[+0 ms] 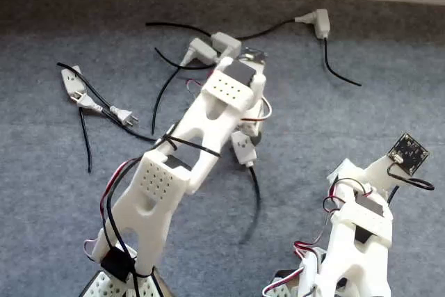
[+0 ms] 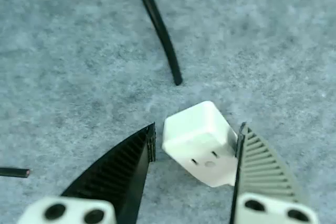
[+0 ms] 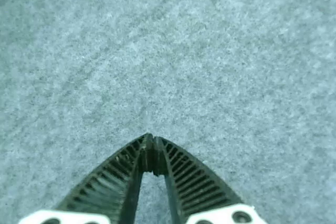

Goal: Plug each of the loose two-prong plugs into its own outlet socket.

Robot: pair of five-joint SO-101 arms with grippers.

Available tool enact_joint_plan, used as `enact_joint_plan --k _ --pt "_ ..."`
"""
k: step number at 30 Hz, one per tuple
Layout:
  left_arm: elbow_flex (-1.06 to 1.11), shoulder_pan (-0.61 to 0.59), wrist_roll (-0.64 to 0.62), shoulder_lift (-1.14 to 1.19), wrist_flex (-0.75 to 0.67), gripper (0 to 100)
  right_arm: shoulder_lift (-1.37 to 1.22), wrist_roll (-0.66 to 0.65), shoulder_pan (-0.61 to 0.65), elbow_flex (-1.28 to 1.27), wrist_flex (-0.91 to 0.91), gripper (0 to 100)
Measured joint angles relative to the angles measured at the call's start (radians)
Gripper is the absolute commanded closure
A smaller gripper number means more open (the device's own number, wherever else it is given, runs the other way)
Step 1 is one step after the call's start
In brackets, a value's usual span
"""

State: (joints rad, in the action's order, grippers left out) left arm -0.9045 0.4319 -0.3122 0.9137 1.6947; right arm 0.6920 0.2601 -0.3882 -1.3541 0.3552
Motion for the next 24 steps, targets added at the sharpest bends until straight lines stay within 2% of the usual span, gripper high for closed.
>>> enact_joint_plan --k 6,13,24 --pt "0.0 -0.101 0.098 0.0 0.0 76 0.0 0.0 0.0 0.0 0.0 99.2" --pt "0.0 -0.14 0.115 0.0 0.034 76 0.0 0.0 0.0 0.0 0.0 99.2" --pt "0.035 0.123 0.118 0.0 0.048 76 0.0 0.0 0.0 0.0 0.0 99.2"
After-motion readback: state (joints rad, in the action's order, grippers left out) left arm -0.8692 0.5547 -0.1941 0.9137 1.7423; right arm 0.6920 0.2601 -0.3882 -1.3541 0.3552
